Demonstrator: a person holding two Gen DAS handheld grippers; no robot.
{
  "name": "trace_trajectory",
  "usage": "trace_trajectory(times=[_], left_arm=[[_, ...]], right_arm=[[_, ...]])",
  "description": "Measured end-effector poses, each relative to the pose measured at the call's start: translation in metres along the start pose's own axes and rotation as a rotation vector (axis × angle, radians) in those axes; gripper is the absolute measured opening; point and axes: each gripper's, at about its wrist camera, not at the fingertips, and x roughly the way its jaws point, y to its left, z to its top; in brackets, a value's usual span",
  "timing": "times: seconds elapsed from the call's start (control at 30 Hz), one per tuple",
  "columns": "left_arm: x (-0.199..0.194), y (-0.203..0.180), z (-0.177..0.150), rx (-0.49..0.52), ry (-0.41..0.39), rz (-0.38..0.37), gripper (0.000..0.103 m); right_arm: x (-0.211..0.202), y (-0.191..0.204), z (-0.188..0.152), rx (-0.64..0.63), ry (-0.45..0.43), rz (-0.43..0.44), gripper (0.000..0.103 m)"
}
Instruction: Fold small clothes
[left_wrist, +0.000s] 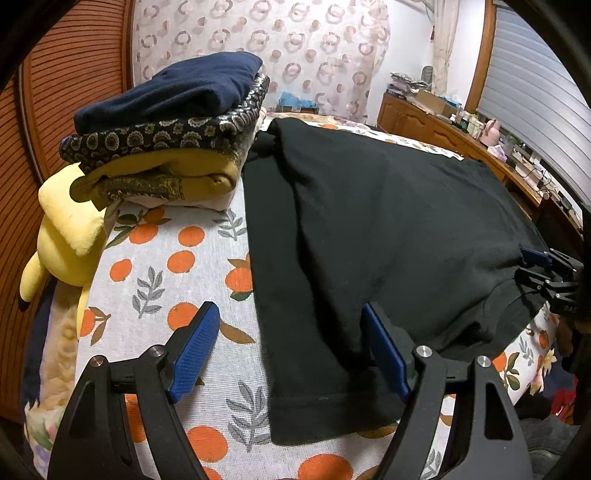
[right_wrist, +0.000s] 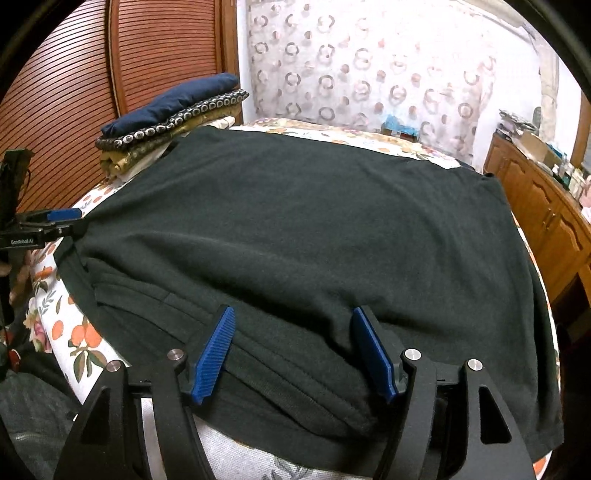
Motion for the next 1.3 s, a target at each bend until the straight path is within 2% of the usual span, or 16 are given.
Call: trace_trajectory(times=[0.2, 0.33, 0.4, 0.43, 0.5, 0.57, 0.67, 0.83, 1.1, 1.17, 1.3], left_arm=[[-0.001, 0.001, -0.003, 0.0, -0.005, 0.0, 0.08], [-0.002, -0.002, -0.003, 0.011, -0.003, -0.045, 0.077], [-0.003, -0.004, -0.003, 0.015, -0.009, -0.059, 0.055], [-0.003, -0.006, -0.003, 0.017, -0.008, -0.065, 0.05], [-0.003, -0.008, -0.003, 0.021, -0.005, -0.102, 0.03], [-0.002, -0.012, -0.003, 0.045, -0.001, -0.132, 0.019], [-0.002, -0.019, -0.002, 0.074, -0.001, -0.14, 0.011], [-0.016, -0.03, 0.01, 0.072, -0.06, -0.204, 0.01], [-0.033, -0.064, 0.058, 0.097, -0.151, -0.276, 0.009], [-0.035, -0.079, 0.069, 0.112, -0.163, -0.328, 0.009], [-0.032, -0.114, 0.089, 0.176, -0.174, -0.374, 0.009]], right_arm=[[-0.007, 0.005, -0.001, -0.005, 0.004, -0.024, 0.077], [-0.008, 0.007, -0.001, -0.016, 0.015, -0.027, 0.083], [-0.008, 0.009, 0.0, -0.011, 0.025, -0.041, 0.085], [-0.008, 0.01, 0.0, -0.011, 0.031, -0.049, 0.086], [-0.008, 0.012, 0.001, -0.013, 0.038, -0.073, 0.087], [-0.009, 0.013, 0.0, -0.019, 0.033, -0.086, 0.087], [-0.01, 0.009, -0.003, -0.008, 0.018, -0.076, 0.088], [-0.01, 0.008, -0.006, -0.01, 0.01, -0.071, 0.09], [-0.011, 0.003, -0.004, -0.003, 0.03, -0.063, 0.091], [-0.018, -0.004, -0.005, 0.007, 0.019, -0.058, 0.091], [-0.038, -0.025, -0.012, 0.032, -0.011, -0.122, 0.088]])
